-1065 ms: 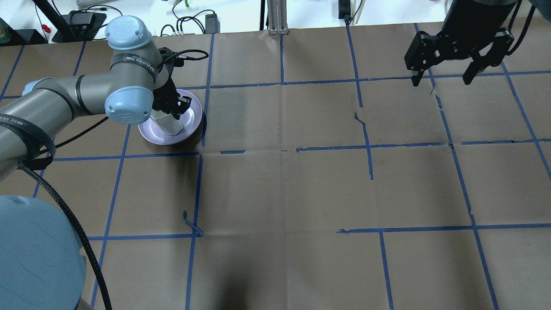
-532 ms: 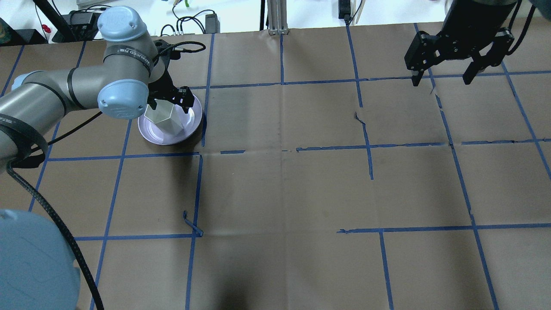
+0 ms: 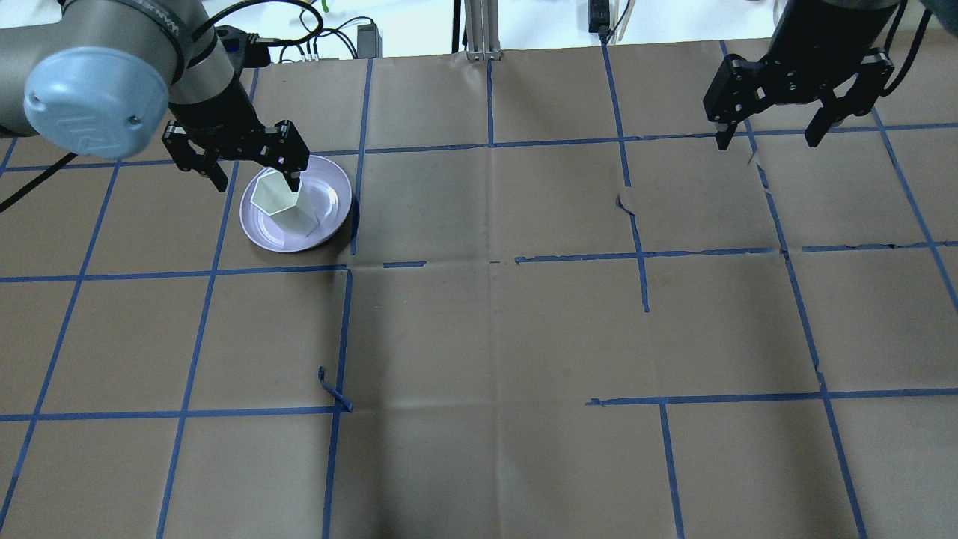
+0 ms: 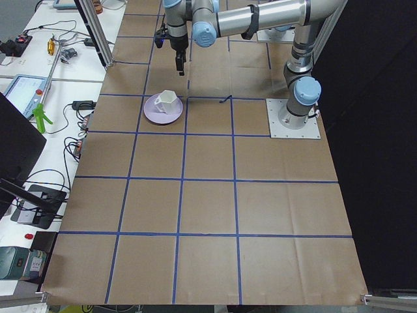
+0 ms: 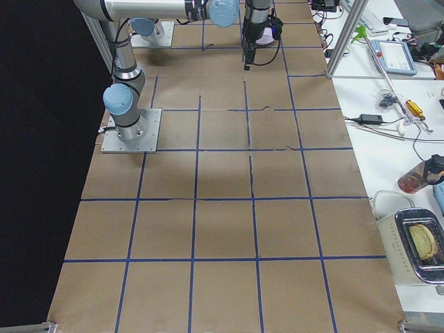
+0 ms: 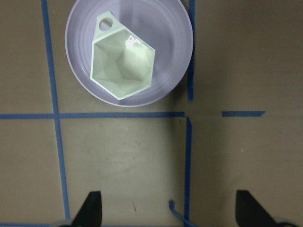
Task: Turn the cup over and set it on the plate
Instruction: 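Raise the open left gripper up from the mug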
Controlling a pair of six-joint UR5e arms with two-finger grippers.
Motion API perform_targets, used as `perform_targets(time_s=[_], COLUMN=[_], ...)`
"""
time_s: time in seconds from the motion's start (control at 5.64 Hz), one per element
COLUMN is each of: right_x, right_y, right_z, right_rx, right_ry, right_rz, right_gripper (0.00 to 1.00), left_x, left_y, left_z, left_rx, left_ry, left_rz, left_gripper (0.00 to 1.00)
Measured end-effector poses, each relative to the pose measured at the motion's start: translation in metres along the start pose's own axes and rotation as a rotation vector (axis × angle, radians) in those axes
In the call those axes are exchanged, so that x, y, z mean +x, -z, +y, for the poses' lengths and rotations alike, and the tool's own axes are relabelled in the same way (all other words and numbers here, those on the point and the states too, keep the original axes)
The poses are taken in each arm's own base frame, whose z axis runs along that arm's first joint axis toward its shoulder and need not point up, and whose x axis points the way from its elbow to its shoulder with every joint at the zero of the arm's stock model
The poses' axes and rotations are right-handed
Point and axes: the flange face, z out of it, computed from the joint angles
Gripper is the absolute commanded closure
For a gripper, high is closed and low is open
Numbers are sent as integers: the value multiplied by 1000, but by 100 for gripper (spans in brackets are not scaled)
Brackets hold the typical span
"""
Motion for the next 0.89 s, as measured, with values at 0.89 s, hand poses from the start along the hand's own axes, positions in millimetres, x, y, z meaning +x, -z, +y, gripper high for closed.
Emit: perform_targets(time_s=[0.89], right_x=[0], right_y=[0], right_z=[0], right_rx=[0], right_ry=[0], right_rz=[0], right_gripper=[0], left_x=[49], left_y=[52], left_z=[58], left_rx=[4], left_ry=[-20], left_rz=[16], left_gripper=[1])
